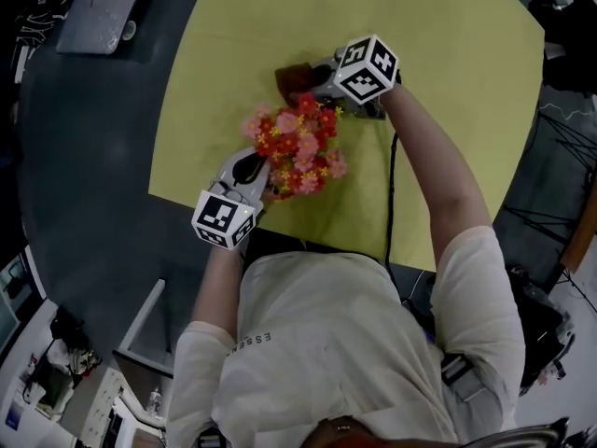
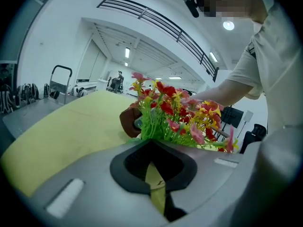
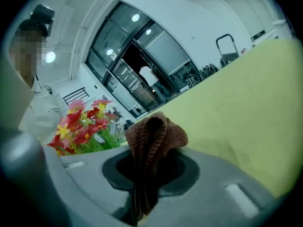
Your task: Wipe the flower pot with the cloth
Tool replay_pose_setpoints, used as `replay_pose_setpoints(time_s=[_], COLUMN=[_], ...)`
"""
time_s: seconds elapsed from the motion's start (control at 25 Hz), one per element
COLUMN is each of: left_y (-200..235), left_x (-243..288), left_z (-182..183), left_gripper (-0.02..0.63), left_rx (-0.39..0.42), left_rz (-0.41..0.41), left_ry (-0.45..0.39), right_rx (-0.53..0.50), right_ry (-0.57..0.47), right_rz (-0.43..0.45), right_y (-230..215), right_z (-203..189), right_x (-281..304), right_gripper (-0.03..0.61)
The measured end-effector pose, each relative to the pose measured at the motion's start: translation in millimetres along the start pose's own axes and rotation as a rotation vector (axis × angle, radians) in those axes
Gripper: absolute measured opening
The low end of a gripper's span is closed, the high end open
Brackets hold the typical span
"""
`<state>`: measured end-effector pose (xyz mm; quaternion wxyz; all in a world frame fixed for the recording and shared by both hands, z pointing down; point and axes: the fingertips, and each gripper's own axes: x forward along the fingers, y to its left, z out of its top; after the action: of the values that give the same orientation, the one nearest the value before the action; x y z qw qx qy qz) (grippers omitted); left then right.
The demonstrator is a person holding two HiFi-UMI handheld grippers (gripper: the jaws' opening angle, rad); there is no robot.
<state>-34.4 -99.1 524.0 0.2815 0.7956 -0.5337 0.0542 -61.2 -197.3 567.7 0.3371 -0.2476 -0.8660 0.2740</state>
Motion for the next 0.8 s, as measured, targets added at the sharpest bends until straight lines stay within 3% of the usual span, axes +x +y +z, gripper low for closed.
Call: replay_pose_setpoints(time_s=[0.2,0.36,0.56,0.8], left_y=[4,7,7,7], left_x=[0,-5,-6,-6], left_z=[3,2,1,0], left_gripper=[0.015,0.015,0.015,0.015], left_rx=[-0.017,-0.048,-0.046,-0.047], left_rz=[0.031,0.048,0.055,0.068], left_ry=[-0.014,-0.033,-0.048,-0.048], right_rx=[0.026,0.057,0.108,0.144], right_ry=[0.133,0.186,0.174,0.14], right_rz=[0.171,0.228,0.24,0.184], right_y=[15,28,34,37], right_z=[0,-2,-9,-33], right_x=[32,40,29,4], right_gripper=[0.058,0.058,0.058,0.058])
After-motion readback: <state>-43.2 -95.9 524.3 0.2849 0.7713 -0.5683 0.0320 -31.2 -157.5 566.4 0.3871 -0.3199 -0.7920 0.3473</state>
